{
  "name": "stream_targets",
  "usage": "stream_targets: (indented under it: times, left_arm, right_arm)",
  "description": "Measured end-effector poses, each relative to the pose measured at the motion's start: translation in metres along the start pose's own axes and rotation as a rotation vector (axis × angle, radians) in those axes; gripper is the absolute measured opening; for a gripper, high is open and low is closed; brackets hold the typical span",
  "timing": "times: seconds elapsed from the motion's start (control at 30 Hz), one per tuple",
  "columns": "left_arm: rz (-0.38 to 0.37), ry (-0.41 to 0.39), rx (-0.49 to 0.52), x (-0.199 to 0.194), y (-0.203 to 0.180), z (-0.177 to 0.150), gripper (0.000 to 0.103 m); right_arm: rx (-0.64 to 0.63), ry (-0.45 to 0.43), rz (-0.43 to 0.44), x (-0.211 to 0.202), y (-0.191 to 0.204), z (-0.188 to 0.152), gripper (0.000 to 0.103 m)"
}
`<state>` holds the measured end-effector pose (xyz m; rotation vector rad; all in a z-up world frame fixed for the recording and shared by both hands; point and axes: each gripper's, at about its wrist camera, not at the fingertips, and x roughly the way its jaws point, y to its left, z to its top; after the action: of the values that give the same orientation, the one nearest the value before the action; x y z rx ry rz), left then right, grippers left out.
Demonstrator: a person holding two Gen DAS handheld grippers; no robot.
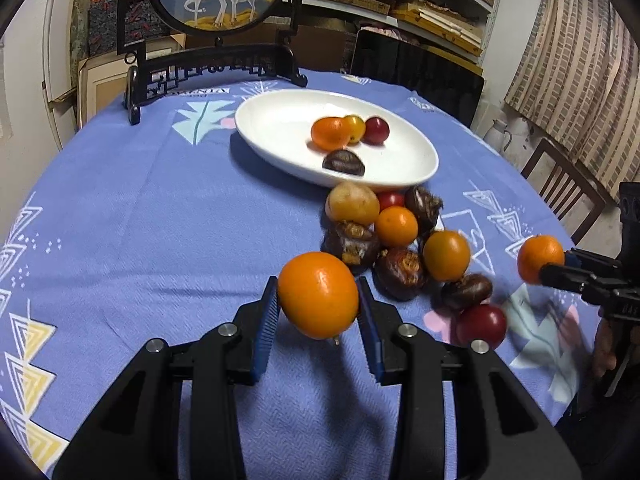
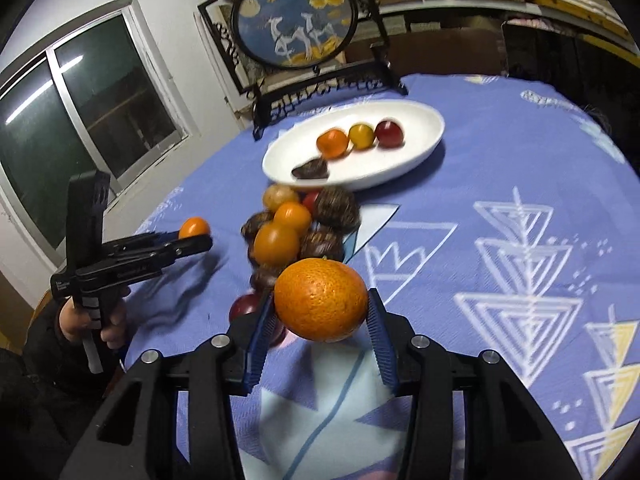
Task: Organize fruits
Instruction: 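Grasp an orange tomato with the left tool while the right tool grasps a large mandarin, then place both fruits on the white plate and open both tools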
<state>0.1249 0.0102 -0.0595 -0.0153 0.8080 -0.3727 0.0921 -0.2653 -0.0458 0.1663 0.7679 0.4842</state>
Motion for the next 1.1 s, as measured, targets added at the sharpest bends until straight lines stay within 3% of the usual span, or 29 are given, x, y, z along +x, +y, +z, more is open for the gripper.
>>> stream_targets:
  times: [0.2,0.43,0.8,0.93,1.1]
  left_arm:
    - [0.016,-0.043,0.033,-0.004,-0.005,0.036,0.037]
    - [0.026,-0.045,0.037,0.026,-0.004,0.088,0.037]
    - [0.052,0.077,0.004,0.106,0.011,0.125,0.037]
    - [0.055,0.066,-0.012,0.106,0.014,0.123,0.062]
    - [0.056,0.010,-0.005,0.079,0.011,0.117,0.068]
  right_arm:
    - [0.007,-0.072,-0.012,-0.012,-0.008,0.033,0.046]
    - [0.026,-0.087,0.016,0.014,-0.013,0.084,0.046]
    - [0.050,0.035,-0.042,0.103,-0.032,0.122,0.048]
    - [0.066,-0.004,-0.068,0.105,-0.036,0.122,0.059]
    - [0.048,-0.017,-0.076,0.088,-0.030,0.111,0.059]
